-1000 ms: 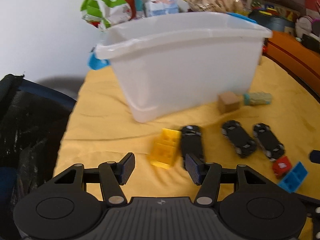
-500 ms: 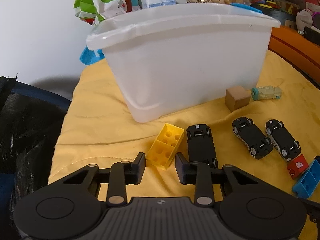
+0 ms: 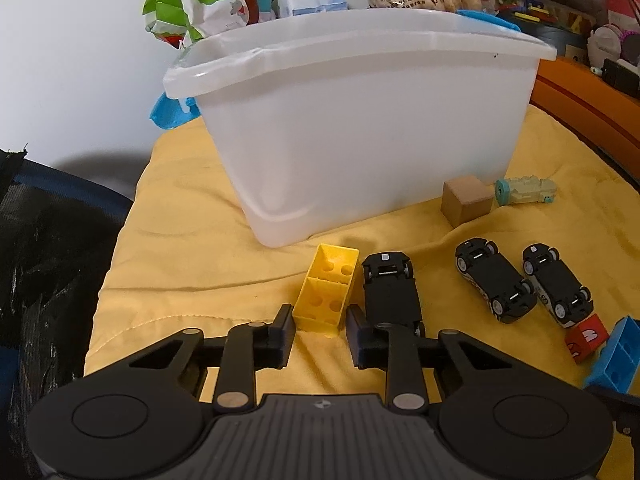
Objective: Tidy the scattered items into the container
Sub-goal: 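Carry the yellow and blue bricks over the white bin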
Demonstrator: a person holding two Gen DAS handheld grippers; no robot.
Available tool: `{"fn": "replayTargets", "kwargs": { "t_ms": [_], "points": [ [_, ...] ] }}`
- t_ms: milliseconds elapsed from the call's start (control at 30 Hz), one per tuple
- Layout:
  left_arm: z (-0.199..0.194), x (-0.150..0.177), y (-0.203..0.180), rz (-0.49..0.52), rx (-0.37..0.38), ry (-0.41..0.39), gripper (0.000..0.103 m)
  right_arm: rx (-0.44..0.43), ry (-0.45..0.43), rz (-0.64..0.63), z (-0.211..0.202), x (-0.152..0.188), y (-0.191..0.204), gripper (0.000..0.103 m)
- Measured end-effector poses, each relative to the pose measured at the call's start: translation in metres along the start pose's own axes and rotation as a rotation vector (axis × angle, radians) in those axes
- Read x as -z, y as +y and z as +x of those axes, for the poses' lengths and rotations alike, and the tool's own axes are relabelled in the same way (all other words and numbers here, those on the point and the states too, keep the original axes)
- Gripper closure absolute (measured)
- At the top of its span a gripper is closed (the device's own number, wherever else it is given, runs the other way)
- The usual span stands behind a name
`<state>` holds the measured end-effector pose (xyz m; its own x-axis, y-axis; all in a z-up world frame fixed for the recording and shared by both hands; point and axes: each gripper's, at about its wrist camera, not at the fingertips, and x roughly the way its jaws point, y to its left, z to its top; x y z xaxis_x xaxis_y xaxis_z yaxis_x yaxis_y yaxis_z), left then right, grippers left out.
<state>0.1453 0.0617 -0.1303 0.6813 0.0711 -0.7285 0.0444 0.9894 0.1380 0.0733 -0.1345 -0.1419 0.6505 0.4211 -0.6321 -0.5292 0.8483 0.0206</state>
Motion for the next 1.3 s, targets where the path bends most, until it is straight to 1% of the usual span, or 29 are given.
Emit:
{"fn": "replayTargets", "kwargs": {
  "t_ms": [233,333,400,433,467,567,600,667,767,867,1000,1100,1300],
  "points": [
    [-0.013,-0.003,0.002,-0.013,0.008,-0.017,0.075,0.007,-0.008,-0.003,-0.003,-0.004,-0.004,0.05],
    [-0.009,-0.002,0.002,-0.007,0.007,-0.005,0.075,0.01,-0.009,-0.004,-0.003,-0.005,-0.005,0.05],
    [0.0,0.0,0.001,-0.001,-0.001,0.027,0.073,0.009,-0.004,-0.006,-0.002,-0.004,-0.006,0.05],
    [0.004,0.001,0.001,-0.004,-0.009,0.045,0.068,0.01,-0.002,-0.007,-0.002,-0.003,-0.006,0.05],
    [0.005,0.002,0.002,-0.013,-0.015,0.036,0.065,0.01,-0.001,-0.005,-0.002,-0.003,-0.006,0.05],
    [0.006,0.0,0.002,-0.031,-0.023,0.025,0.064,0.007,0.0,-0.008,-0.001,-0.002,-0.005,0.05],
    [0.007,0.0,0.001,-0.029,-0.026,0.021,0.064,0.008,0.0,-0.01,0.0,-0.001,-0.005,0.05],
    [0.007,0.0,-0.003,-0.018,-0.02,0.014,0.076,0.013,0.001,-0.012,0.002,0.0,-0.004,0.05],
    [0.005,0.0,-0.007,0.001,-0.008,0.0,0.076,0.022,0.009,0.001,0.006,0.002,-0.005,0.05],
    [0.002,-0.001,-0.007,-0.003,-0.005,-0.002,0.076,0.009,0.023,0.011,0.008,0.003,-0.007,0.05],
    [-0.011,-0.005,-0.002,-0.011,-0.008,-0.014,0.076,-0.003,-0.002,-0.002,-0.002,-0.002,-0.007,0.05],
    [-0.028,-0.011,0.004,-0.035,-0.005,-0.023,0.076,-0.009,-0.025,-0.004,-0.013,-0.01,-0.01,0.05],
    [-0.077,-0.036,0.016,-0.074,0.016,-0.079,0.076,-0.019,-0.1,0.009,-0.036,-0.043,-0.021,0.05]
  ]
}}
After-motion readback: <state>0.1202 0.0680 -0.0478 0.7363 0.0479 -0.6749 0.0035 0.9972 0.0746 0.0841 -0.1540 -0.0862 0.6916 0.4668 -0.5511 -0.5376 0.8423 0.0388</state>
